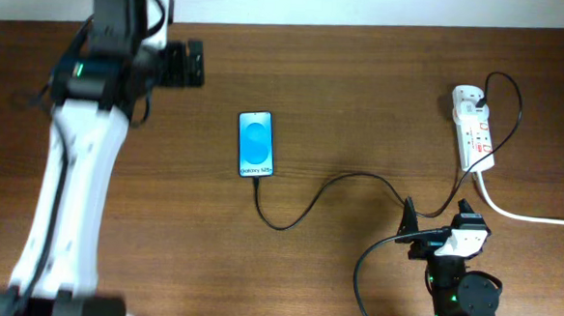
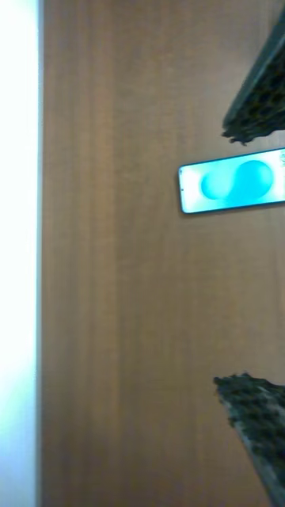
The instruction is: Plug charger to phone and switch on socket
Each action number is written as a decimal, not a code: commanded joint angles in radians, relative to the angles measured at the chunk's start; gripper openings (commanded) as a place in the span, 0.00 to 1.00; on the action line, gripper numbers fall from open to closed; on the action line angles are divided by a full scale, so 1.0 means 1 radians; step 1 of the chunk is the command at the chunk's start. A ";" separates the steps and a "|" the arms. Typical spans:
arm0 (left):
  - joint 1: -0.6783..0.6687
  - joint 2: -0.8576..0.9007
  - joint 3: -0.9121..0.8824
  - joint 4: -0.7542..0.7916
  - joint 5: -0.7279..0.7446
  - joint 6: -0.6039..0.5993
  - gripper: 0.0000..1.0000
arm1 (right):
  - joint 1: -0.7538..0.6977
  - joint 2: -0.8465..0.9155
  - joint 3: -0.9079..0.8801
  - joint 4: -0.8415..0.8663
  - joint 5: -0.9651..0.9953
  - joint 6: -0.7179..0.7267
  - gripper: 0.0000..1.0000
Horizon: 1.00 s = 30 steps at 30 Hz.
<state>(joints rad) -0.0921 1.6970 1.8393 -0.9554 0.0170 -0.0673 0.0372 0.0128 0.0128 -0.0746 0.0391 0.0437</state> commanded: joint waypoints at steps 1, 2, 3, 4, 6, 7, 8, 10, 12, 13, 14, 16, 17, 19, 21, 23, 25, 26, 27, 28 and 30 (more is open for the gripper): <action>0.008 -0.241 -0.314 0.155 -0.063 0.016 0.99 | 0.002 -0.009 -0.007 -0.005 -0.005 -0.006 0.98; 0.012 -0.289 -0.388 0.213 -0.067 0.017 0.99 | 0.002 -0.009 -0.007 -0.005 -0.005 -0.007 0.98; 0.019 -0.338 -0.464 0.272 -0.066 0.016 0.99 | 0.002 -0.009 -0.007 -0.005 -0.005 -0.006 0.98; 0.027 -0.411 -0.574 0.356 -0.066 0.017 0.99 | 0.002 -0.009 -0.007 -0.005 -0.005 -0.006 0.98; 0.043 -0.521 -0.729 0.450 -0.066 0.020 0.99 | 0.002 -0.009 -0.007 -0.005 -0.005 -0.006 0.98; 0.051 -0.565 -0.786 0.485 -0.052 0.042 0.99 | 0.002 -0.009 -0.007 -0.005 -0.005 -0.006 0.98; 0.063 -0.627 -0.866 0.545 -0.010 0.100 0.99 | 0.002 -0.009 -0.007 -0.005 -0.005 -0.007 0.98; 0.081 -0.765 -1.035 0.673 0.077 0.222 0.99 | 0.002 -0.009 -0.007 -0.005 -0.005 -0.006 0.98; 0.083 -0.879 -1.170 0.787 0.084 0.269 0.99 | 0.002 -0.009 -0.007 -0.005 -0.005 -0.007 0.99; 0.083 -0.946 -1.250 0.863 0.084 0.281 0.99 | 0.002 -0.009 -0.007 -0.005 -0.005 -0.006 0.98; 0.083 -0.989 -1.302 0.914 0.084 0.283 0.99 | 0.002 -0.009 -0.007 -0.005 -0.005 -0.006 0.98; 0.083 -1.090 -1.423 1.013 0.084 0.307 0.99 | 0.002 -0.009 -0.007 -0.005 -0.005 -0.006 0.98; 0.083 -1.121 -1.456 1.032 0.081 0.314 0.99 | 0.002 -0.009 -0.007 -0.005 -0.005 -0.007 0.98; 0.083 -1.218 -1.561 1.075 0.080 0.358 0.99 | 0.002 -0.009 -0.007 -0.005 -0.005 -0.007 0.98; 0.086 -1.308 -1.652 1.093 0.080 0.362 0.99 | 0.002 -0.009 -0.007 -0.005 -0.005 -0.006 0.98; 0.092 -1.381 -1.722 1.109 0.075 0.361 0.99 | 0.002 -0.009 -0.007 -0.005 -0.005 -0.007 0.98; 0.092 -1.445 -1.787 1.135 0.061 0.362 0.99 | 0.002 -0.009 -0.007 -0.005 -0.005 -0.007 0.98; 0.092 -1.475 -1.823 1.156 0.061 0.362 0.99 | 0.002 -0.009 -0.007 -0.005 -0.005 -0.006 0.98; 0.092 -1.500 -1.830 1.118 0.060 0.362 0.99 | 0.002 -0.009 -0.007 -0.005 -0.005 -0.006 0.98; 0.092 -1.515 -1.831 1.098 0.059 0.362 0.99 | 0.002 -0.009 -0.007 -0.005 -0.005 -0.006 0.98; 0.092 -1.552 -1.831 1.045 0.042 0.361 0.99 | 0.002 -0.009 -0.007 -0.005 -0.005 -0.006 0.98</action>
<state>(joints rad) -0.0067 0.1913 0.0143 0.1276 0.0784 0.2775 0.0372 0.0120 0.0128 -0.0746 0.0353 0.0444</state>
